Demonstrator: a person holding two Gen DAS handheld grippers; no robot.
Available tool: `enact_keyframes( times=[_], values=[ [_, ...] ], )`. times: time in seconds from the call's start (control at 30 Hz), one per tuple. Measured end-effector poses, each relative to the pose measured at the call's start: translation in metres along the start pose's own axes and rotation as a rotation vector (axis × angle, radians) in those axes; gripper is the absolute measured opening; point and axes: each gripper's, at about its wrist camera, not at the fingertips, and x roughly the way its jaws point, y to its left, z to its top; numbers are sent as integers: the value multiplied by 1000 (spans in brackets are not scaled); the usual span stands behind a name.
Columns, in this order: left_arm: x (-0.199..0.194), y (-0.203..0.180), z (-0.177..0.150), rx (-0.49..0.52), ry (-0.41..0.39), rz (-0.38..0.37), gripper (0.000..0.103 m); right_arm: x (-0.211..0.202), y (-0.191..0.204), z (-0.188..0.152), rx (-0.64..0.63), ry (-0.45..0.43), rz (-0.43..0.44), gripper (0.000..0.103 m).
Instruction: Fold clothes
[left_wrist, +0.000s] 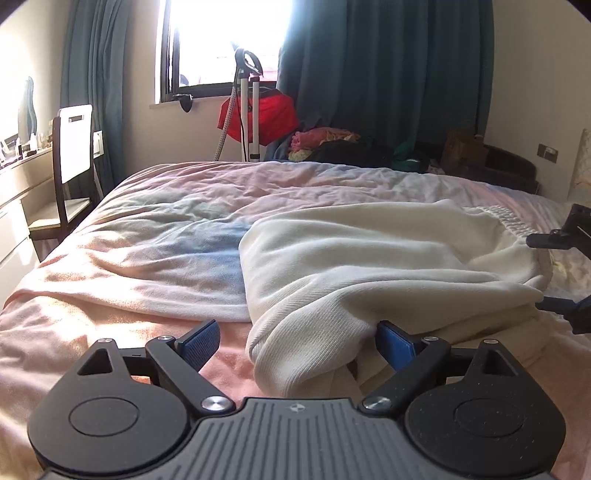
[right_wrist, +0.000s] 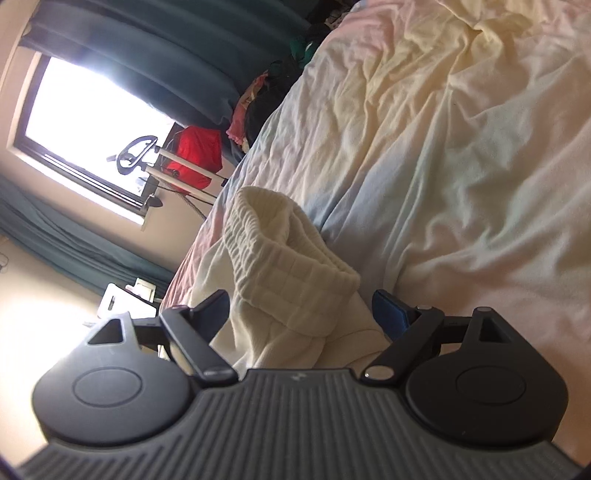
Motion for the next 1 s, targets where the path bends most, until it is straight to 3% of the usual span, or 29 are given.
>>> enact_keyframes(
  times=[0.17,0.2,0.23,0.3,0.43,0.57,0.67,0.77,0.87,1.0],
  values=[
    [8,2,-2,-4,-37,-3,96,11,13,-11,-89,-39,-30,86],
    [9,2,-2,-4,-42,-5,97,12,15,-12,-113,-53,-50,83],
    [9,1,-3,-2,-47,-5,97,13,17,-13,-136,-67,-70,70],
    [9,1,-4,6,-57,0,99,10,22,-16,-191,-109,-89,56],
    [8,1,-6,-3,-73,-11,101,-5,43,-21,-334,-204,-63,48],
    [3,0,-9,-25,-110,-37,100,-27,69,-29,-450,-290,4,46],
    [-4,-11,-15,18,-162,-76,100,-44,87,-39,-537,-341,58,45],
    [-2,-22,-20,88,-188,-16,100,-56,101,-45,-601,-371,102,45],
    [11,-13,-21,24,-141,73,100,-58,103,-43,-616,-379,117,45],
    [14,2,-19,-80,-97,69,101,-44,90,-36,-561,-337,38,45]
  ],
)
